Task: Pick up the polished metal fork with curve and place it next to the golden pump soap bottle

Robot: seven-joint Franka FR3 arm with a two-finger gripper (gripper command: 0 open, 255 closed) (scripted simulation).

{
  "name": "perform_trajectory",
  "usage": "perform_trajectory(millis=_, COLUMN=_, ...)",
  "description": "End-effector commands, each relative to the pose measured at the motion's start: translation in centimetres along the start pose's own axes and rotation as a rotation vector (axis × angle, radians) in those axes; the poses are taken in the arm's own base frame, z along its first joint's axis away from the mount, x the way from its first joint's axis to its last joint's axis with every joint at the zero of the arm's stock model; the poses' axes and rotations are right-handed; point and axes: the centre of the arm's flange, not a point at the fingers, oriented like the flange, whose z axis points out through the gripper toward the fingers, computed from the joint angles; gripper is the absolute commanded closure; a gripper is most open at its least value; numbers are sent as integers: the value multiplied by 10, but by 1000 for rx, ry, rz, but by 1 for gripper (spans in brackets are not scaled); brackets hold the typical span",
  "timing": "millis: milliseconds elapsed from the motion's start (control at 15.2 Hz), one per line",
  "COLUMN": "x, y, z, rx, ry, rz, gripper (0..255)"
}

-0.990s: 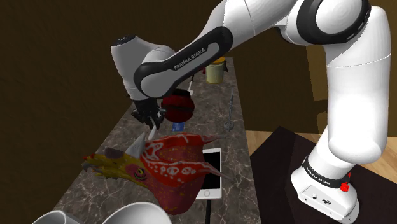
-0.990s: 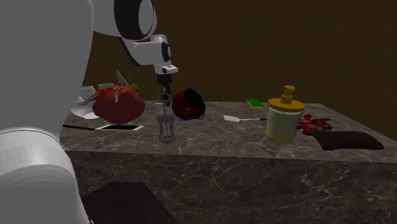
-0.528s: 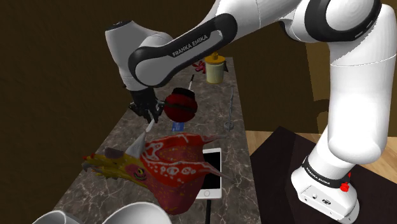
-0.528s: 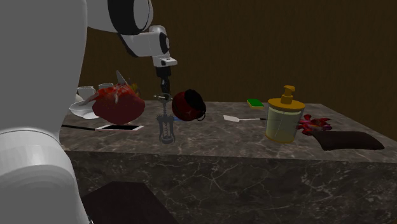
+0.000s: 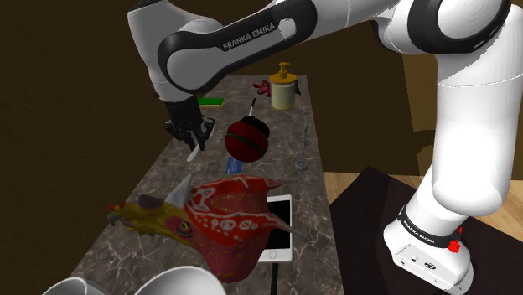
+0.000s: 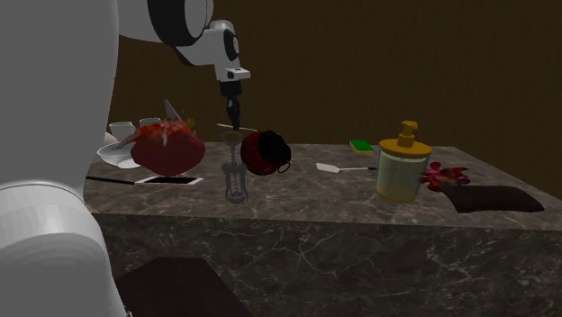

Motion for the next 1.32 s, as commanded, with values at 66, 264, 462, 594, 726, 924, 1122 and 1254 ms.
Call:
perform_trajectory(millis=66, x=2, y=1, z=-14, rx=-1, ry=0, rz=0, gripper=255)
perform_trajectory(millis=264, x=3, y=1, z=-30, rx=-1, ry=0, rz=0, gripper=255)
perform_trajectory(millis=462, x=4, y=1, z=-46, rx=-1, ry=0, rz=0, gripper=255)
perform_trajectory(millis=594, x=5, y=1, z=-56, rx=-1, ry=0, rz=0, gripper=255)
perform_trajectory(millis=726, x=6, y=1, z=-67, rx=-1, ry=0, rz=0, gripper=255)
perform_trajectory(millis=924, x=7, y=1, z=-83, rx=-1, ry=0, rz=0, gripper=255)
perform_trajectory(millis=1122, x=8, y=2, z=-98, rx=-1, ry=0, rz=0, gripper=255)
perform_trajectory(millis=1254, x=9, y=2, z=-109, rx=-1, ry=0, rz=0, gripper=255)
